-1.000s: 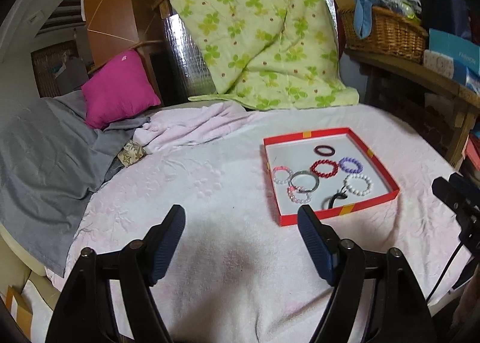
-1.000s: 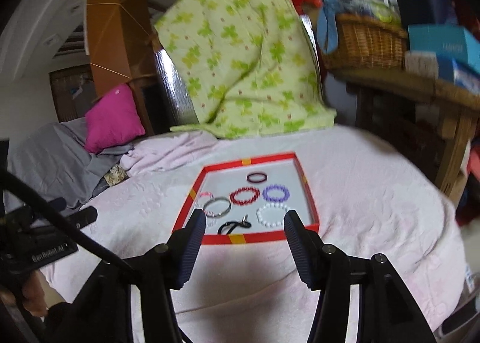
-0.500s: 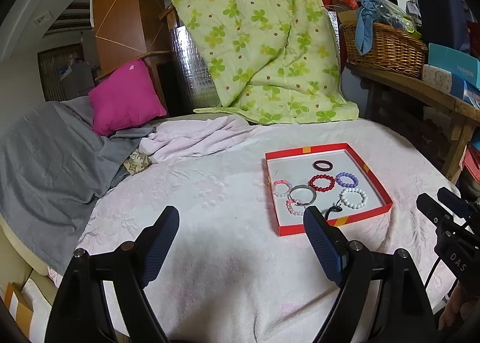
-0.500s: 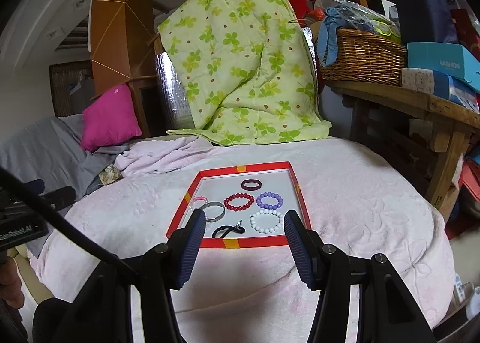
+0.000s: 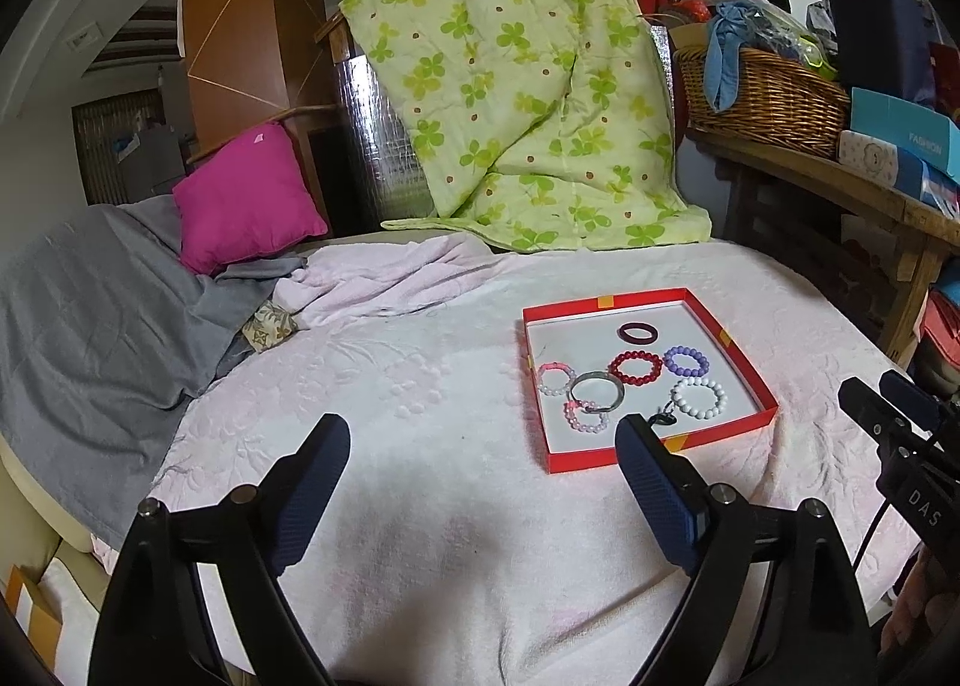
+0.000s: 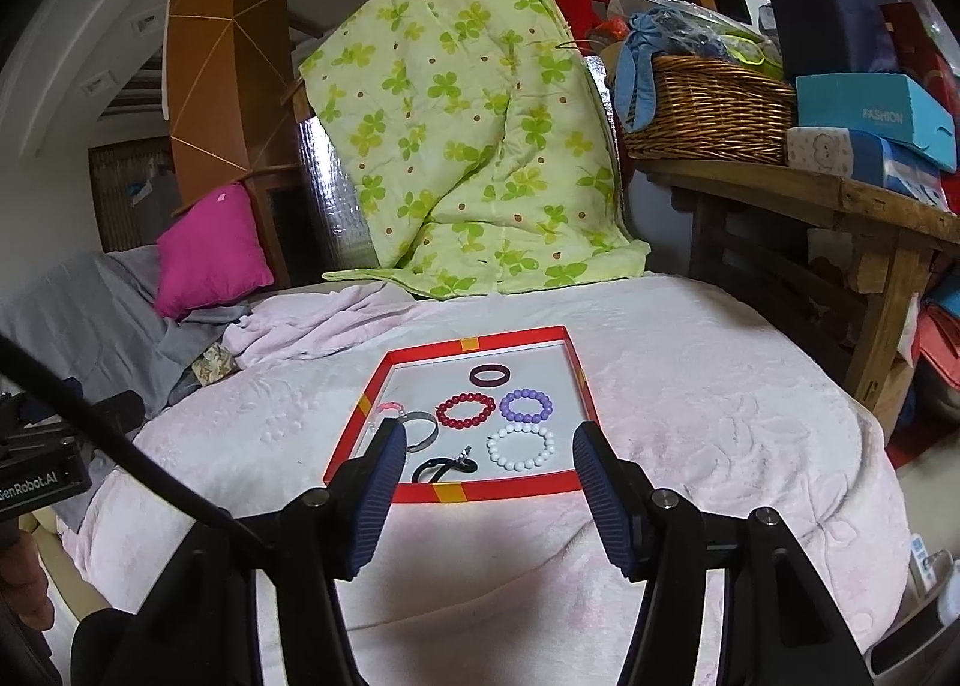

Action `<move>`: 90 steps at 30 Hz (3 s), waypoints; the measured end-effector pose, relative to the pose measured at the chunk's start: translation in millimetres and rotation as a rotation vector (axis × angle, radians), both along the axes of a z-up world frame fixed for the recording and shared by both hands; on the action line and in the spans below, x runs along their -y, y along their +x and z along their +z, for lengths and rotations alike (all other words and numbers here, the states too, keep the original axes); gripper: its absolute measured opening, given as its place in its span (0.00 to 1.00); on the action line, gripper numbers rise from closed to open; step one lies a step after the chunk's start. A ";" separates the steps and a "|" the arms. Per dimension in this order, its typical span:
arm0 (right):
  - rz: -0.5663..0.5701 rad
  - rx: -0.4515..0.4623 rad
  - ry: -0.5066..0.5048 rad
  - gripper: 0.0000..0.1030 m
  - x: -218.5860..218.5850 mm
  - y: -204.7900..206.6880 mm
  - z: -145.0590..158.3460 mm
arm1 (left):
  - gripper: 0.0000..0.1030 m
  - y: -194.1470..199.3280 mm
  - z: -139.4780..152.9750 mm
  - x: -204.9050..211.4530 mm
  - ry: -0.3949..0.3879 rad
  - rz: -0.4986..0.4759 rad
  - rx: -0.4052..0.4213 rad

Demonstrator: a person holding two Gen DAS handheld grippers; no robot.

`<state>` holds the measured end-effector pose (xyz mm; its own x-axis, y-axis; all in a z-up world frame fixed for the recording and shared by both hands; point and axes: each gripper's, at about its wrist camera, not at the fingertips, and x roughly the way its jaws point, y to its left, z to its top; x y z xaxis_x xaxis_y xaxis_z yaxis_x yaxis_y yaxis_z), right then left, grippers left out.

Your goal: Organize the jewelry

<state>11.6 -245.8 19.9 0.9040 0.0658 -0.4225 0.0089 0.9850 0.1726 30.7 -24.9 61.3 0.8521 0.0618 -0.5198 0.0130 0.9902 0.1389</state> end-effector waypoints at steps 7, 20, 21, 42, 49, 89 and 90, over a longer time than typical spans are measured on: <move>-0.011 -0.001 -0.005 0.61 5.7 -2.6 -0.7 | 0.88 -1.5 0.1 2.5 -0.002 -0.008 0.004; -0.013 -0.004 -0.006 0.62 8.0 -4.1 -1.7 | 0.88 -3.1 0.3 5.2 -0.006 -0.022 0.000; -0.012 -0.005 -0.009 0.62 7.7 -3.8 -1.9 | 0.88 -2.7 0.1 4.7 -0.007 -0.021 0.000; 0.020 -0.027 -0.052 0.63 -20.3 3.9 -4.1 | 0.88 1.0 -5.4 -13.1 -0.039 -0.013 -0.010; 0.027 -0.037 -0.060 0.63 -23.8 5.5 -6.5 | 0.88 1.6 -8.2 -14.0 -0.039 -0.008 -0.013; 0.001 -0.041 -0.068 0.63 -9.7 -0.1 -6.8 | 0.88 7.9 -18.0 -2.6 -0.022 -0.022 -0.037; 0.001 -0.041 -0.068 0.63 -9.5 -0.1 -6.9 | 0.88 7.9 -18.1 -2.6 -0.021 -0.023 -0.037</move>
